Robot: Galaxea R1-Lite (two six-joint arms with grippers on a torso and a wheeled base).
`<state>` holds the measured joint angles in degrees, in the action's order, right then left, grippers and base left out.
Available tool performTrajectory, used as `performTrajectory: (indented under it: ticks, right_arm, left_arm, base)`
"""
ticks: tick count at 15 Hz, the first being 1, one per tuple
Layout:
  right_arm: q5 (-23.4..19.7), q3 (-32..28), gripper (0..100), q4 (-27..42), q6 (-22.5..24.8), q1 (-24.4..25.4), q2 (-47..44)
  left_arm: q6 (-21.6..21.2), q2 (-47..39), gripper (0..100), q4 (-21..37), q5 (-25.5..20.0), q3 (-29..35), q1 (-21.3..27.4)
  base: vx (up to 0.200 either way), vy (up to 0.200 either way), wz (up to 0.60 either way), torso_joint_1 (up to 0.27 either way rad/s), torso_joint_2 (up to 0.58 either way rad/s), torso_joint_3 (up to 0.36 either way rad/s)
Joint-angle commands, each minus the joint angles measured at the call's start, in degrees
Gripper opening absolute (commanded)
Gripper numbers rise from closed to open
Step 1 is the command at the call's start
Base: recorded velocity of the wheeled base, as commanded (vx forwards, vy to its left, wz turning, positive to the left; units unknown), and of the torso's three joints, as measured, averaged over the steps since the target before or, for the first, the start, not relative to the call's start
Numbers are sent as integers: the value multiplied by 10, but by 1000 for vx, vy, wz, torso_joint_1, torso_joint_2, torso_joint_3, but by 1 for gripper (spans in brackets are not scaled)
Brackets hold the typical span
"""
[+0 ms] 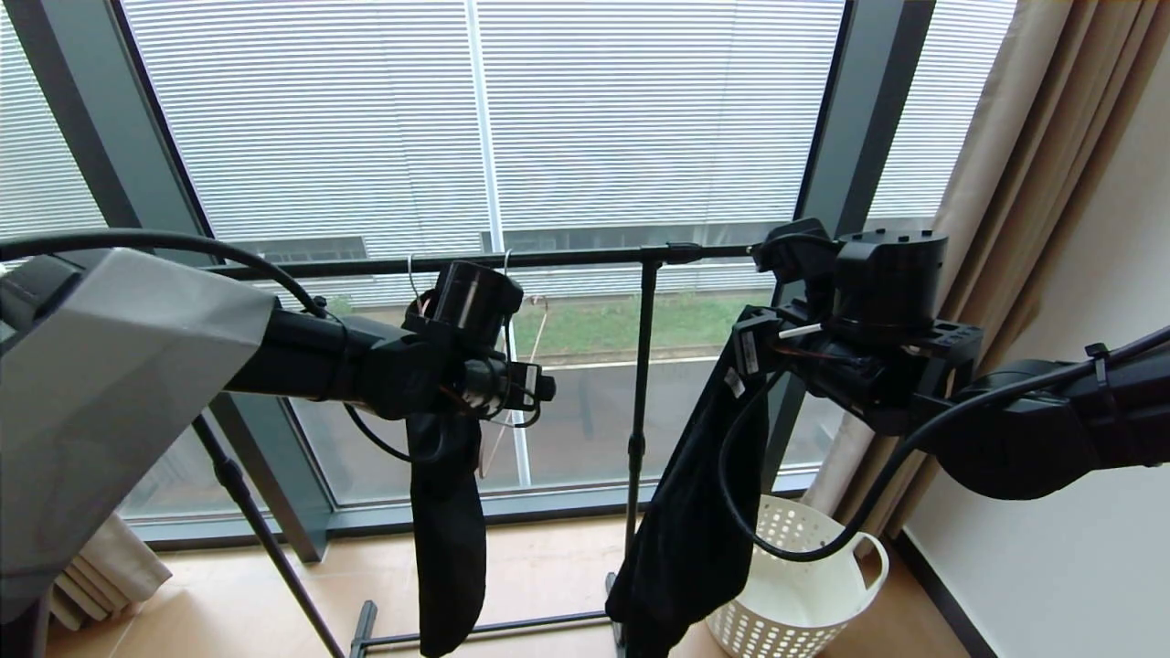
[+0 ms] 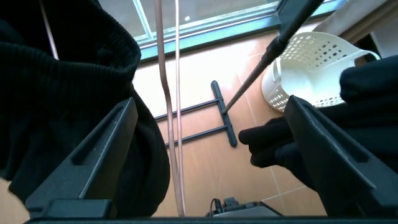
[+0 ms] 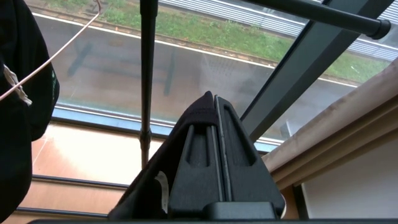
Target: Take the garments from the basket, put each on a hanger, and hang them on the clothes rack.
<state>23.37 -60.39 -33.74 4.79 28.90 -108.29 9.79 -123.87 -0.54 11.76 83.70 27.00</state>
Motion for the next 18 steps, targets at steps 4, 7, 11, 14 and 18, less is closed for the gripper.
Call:
performTrajectory:
  ticks: [4,7,11,14,18]
  right_arm:
    - [0,-3,0,-1,0,-3,-7]
    - [0,-3,0,-1,0,-4,-9]
    - [0,-3,0,-1,0,-4,-10]
    - [0,-3,0,-1,0,-4,-10]
    - [0,-3,0,-1,0,-4,-14]
  left_arm:
    - [0,-54,100,0,11,44,-9]
    - [0,-77,100,0,43,67,-13]
    - [0,-88,100,0,46,77,-13]
    - [1,-96,100,-1,47,87,-14]
    - [1,-97,0,0,46,87,-13]
  base:
    - [0,0,0,0,0,0]
    - [0,0,0,0,0,0]
    - [0,0,0,0,0,0]
    - [0,0,0,0,0,0]
    - [0,0,0,0,0,0]
